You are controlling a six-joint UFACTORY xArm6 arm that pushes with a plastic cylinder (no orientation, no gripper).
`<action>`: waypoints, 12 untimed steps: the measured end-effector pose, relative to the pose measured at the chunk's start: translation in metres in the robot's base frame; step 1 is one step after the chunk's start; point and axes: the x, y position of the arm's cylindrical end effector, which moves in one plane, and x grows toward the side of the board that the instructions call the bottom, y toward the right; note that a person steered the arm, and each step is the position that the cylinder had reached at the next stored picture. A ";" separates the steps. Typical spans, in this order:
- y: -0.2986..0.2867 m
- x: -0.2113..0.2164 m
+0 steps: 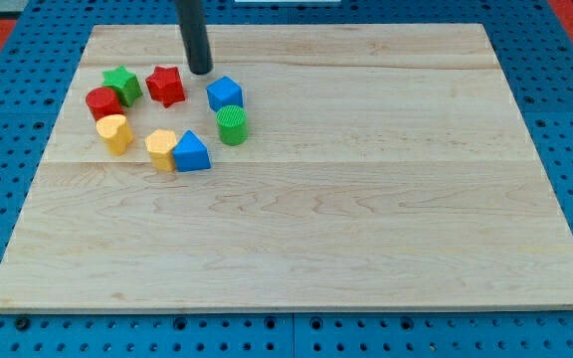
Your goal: Push the green circle into the green star
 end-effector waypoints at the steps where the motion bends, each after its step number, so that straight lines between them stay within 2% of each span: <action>1: 0.006 0.006; 2: 0.031 0.019; 4: 0.016 0.071; 6: 0.007 0.083; 7: 0.043 0.070; 8: 0.057 0.091; 9: 0.030 0.137; 10: 0.006 0.143; 11: 0.017 0.142; 12: -0.002 0.190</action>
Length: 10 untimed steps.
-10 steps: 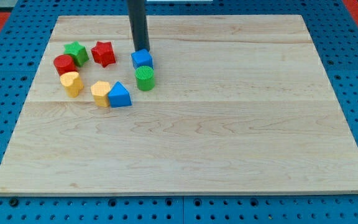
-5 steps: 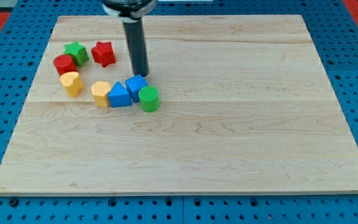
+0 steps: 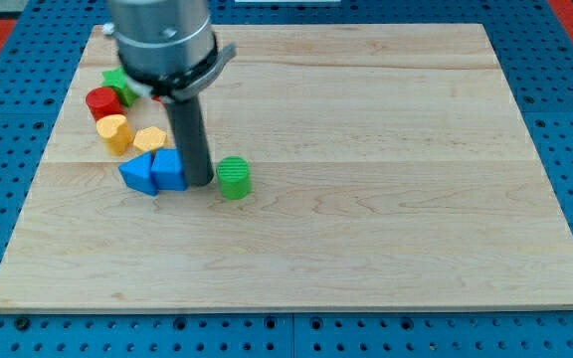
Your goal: Push the green circle into the green star
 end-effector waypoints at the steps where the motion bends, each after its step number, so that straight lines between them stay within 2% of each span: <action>1: -0.001 0.023; 2: 0.037 0.016; 4: 0.082 -0.045; 6: 0.094 0.008; 7: 0.115 -0.032; 8: 0.110 -0.074; 10: 0.020 -0.114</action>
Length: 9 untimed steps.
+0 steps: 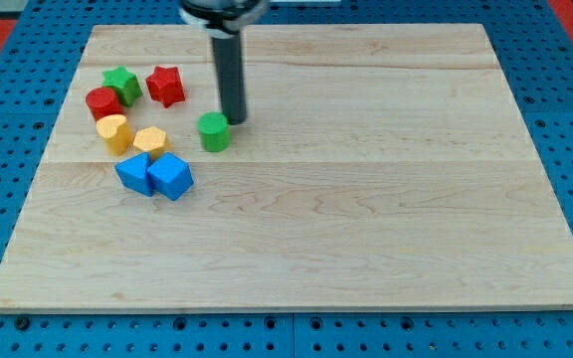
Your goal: Push the green circle into the green star
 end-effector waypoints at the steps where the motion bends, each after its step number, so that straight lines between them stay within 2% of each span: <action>1: 0.032 0.033; 2: -0.018 0.031; 3: 0.000 0.047; 4: -0.021 0.052; 6: -0.095 0.007; 7: -0.113 -0.019; 9: -0.111 -0.015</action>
